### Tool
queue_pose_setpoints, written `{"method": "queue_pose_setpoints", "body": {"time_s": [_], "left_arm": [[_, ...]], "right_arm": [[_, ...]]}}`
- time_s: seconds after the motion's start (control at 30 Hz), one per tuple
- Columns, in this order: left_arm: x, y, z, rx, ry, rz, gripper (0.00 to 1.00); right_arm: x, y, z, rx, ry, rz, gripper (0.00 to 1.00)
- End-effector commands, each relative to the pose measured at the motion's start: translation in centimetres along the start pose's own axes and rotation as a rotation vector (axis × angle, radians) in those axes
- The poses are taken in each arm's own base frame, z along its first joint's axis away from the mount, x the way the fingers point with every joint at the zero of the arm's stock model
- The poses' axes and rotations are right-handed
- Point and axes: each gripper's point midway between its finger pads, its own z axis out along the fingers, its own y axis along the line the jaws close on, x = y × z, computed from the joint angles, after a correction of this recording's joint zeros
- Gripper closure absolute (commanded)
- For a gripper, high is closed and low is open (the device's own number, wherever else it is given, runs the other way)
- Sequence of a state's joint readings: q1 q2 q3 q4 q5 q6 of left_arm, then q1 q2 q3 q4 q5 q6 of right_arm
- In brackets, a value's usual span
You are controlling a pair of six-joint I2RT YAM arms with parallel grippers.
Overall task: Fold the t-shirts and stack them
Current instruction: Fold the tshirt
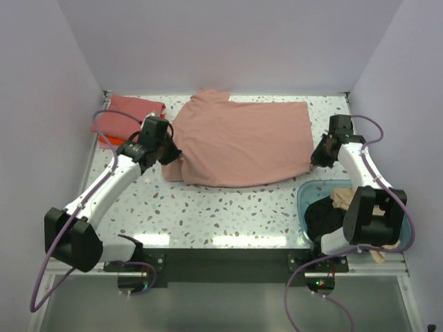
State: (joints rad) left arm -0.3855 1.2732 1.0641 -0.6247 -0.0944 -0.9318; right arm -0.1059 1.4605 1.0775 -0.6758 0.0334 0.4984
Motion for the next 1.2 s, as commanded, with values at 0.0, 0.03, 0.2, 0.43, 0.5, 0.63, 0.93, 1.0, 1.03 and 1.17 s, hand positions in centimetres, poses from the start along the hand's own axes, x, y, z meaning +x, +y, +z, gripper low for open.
{"method": "queue_pose_setpoints", "body": {"time_s": [0.0, 0.03, 0.2, 0.43, 0.5, 0.63, 0.93, 1.0, 1.03, 1.17], "left_arm": [[-4.9, -2.8, 0.2, 0.064, -0.116, 0.032, 1.0], [-5.1, -2.6, 1.4, 0.042, -0.102, 0.046, 1.0], [-7.7, -3.8, 4.8, 0.039, -0.097, 0.056, 1.0], [-10.6, -4.6, 9.4, 0.023, -0.099, 0.06, 1.0], [-11.2, -4.9, 10.7, 0.016, -0.093, 0.064, 1.0], [-12.6, -5.0, 11.8, 0.01, -0.118, 0.051, 1.0], [-16.0, -4.4, 13.5, -0.009, -0.201, 0.013, 1.0], [-15.9, -4.4, 14.7, -0.012, -0.183, 0.006, 1.0], [-16.0, -5.2, 14.9, 0.013, -0.17, 0.009, 1.0], [-15.5, -4.4, 17.8, -0.03, -0.136, 0.002, 1.0]], "right_arm": [[-3.4, 2.1, -0.3, -0.056, -0.059, -0.017, 1.0], [-3.6, 2.3, 0.0, -0.058, -0.056, -0.02, 1.0], [-5.4, 3.4, 2.2, -0.054, -0.039, -0.022, 1.0], [-8.6, 5.3, 5.0, -0.051, -0.033, -0.028, 1.0], [-9.3, 5.7, 5.6, -0.048, -0.025, -0.031, 1.0], [-10.1, 6.1, 6.6, -0.044, -0.017, -0.038, 1.0], [-10.5, 6.2, 9.2, -0.008, 0.019, -0.042, 1.0], [-10.9, 6.3, 9.8, -0.005, 0.018, -0.042, 1.0], [-11.0, 6.4, 10.0, -0.004, 0.019, -0.04, 1.0], [-11.5, 6.5, 11.1, 0.006, 0.019, -0.03, 1.0]]}}
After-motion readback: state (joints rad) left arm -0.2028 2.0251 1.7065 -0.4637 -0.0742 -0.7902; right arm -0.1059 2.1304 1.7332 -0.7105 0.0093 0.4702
